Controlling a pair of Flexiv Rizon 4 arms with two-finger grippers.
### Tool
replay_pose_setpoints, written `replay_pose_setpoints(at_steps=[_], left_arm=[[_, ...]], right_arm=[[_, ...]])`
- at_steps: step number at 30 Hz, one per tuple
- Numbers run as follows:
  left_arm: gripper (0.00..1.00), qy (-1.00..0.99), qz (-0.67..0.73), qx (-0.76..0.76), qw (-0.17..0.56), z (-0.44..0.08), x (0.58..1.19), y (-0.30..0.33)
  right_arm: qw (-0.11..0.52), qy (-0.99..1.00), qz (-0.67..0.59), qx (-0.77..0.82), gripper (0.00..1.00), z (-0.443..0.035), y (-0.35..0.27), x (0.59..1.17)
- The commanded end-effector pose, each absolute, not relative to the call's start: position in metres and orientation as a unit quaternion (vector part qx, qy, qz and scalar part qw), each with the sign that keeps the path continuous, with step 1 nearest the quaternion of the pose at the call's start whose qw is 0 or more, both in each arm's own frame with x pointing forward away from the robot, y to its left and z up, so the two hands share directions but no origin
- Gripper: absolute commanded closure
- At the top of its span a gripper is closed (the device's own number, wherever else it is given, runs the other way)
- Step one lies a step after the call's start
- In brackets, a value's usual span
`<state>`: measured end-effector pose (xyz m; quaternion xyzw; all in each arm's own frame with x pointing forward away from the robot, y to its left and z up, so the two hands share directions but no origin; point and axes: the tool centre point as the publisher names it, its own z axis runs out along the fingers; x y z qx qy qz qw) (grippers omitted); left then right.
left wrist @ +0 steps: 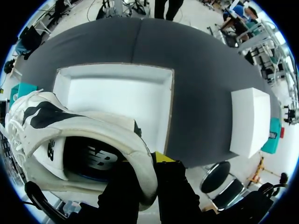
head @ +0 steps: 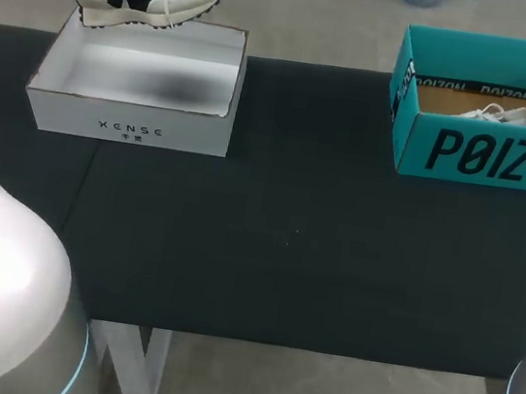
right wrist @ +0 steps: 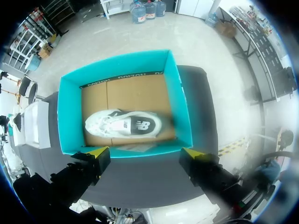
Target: Take the shoe out of the shoebox, open the shoe tongue, remove and reinsert the insole, then place the shoe into the shoebox
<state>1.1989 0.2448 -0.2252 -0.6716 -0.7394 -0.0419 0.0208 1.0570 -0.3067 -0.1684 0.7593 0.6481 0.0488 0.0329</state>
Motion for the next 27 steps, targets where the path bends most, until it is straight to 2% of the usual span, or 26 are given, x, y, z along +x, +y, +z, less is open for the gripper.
replay_pose_setpoints(at_steps=[1, 10, 19, 27], left_arm=[[1.00, -0.737, -0.073, -0.672, -0.007, -0.223, 1.183, 0.243], [1.00, -0.737, -0.073, -0.672, -0.007, -0.223, 1.183, 0.243], [1.00, -0.763, -0.119, -0.635, 0.031, -0.208, 1.141, 0.188], [1.00, -0.780, -0.122, -0.614, 0.011, -0.198, 1.102, 0.151]], right_arm=[[0.033, 0.648, 0.049, 0.760, 0.00, -0.168, -0.307, 1.057], [0.033, 0.648, 0.049, 0.760, 0.00, -0.168, -0.307, 1.057], [0.033, 0.648, 0.049, 0.760, 0.00, -0.168, -0.307, 1.057], [0.033, 0.648, 0.049, 0.760, 0.00, -0.168, -0.307, 1.057]])
